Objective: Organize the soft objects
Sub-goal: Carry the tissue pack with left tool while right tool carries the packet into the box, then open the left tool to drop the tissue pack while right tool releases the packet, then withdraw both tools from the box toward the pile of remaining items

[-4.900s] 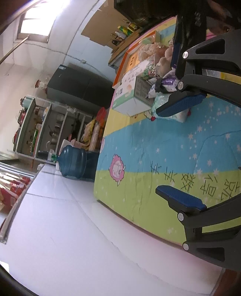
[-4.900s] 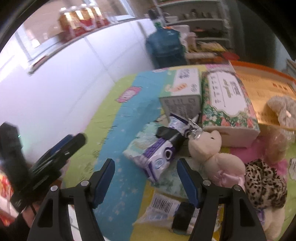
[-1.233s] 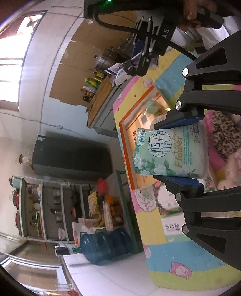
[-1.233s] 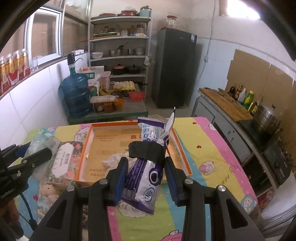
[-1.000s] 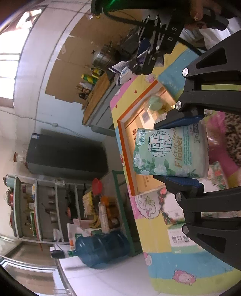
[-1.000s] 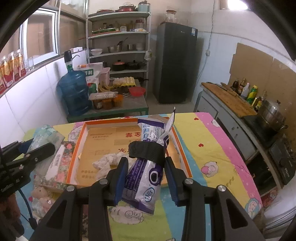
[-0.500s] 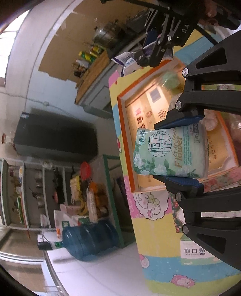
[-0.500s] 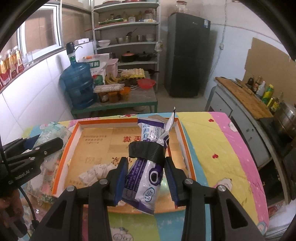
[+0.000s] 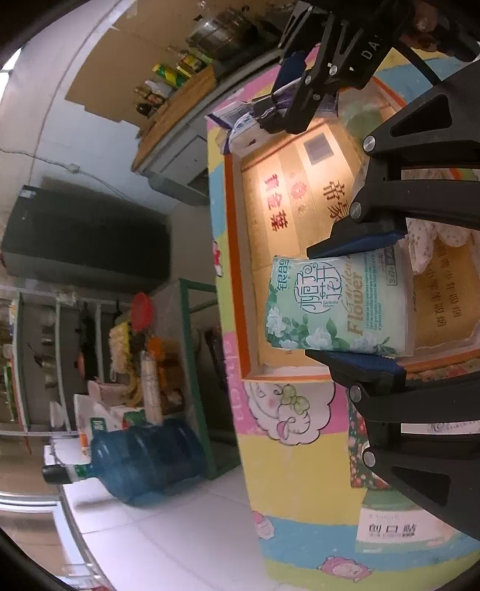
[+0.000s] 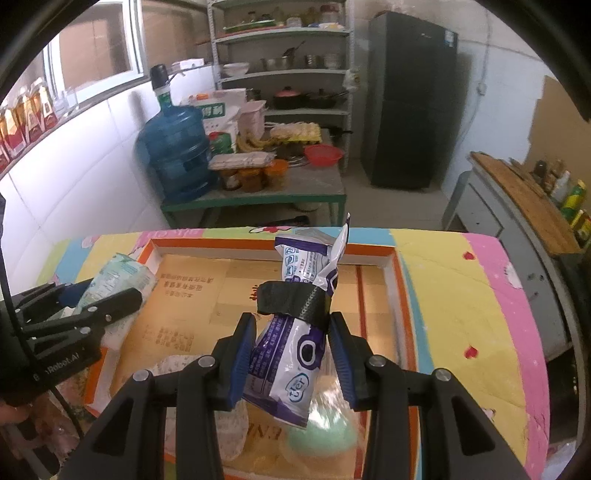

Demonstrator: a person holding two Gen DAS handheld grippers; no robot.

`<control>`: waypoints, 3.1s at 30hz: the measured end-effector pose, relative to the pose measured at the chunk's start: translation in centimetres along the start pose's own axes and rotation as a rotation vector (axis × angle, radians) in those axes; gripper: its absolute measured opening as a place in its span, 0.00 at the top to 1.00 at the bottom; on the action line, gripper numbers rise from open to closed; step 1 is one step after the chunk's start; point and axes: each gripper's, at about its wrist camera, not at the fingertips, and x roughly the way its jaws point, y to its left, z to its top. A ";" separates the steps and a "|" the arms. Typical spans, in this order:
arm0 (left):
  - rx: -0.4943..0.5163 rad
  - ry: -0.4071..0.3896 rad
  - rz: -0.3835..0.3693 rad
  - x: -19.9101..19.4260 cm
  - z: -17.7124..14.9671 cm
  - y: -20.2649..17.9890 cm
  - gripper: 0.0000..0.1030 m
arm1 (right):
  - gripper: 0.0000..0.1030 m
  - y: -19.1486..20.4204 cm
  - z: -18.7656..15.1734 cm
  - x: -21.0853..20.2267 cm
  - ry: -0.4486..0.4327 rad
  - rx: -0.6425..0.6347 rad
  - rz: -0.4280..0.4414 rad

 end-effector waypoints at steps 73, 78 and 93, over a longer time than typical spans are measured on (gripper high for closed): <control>0.028 -0.182 -0.061 -15.2 -7.3 4.8 0.31 | 0.34 6.4 -5.6 -10.5 -0.078 0.093 -0.039; 0.023 -0.194 -0.043 -17.9 -9.3 6.4 0.31 | 0.34 9.2 -7.1 -12.9 -0.103 0.077 -0.039; -0.011 -0.228 -0.023 -24.0 -14.9 12.2 0.31 | 0.34 16.3 -11.5 -17.6 -0.126 0.037 -0.057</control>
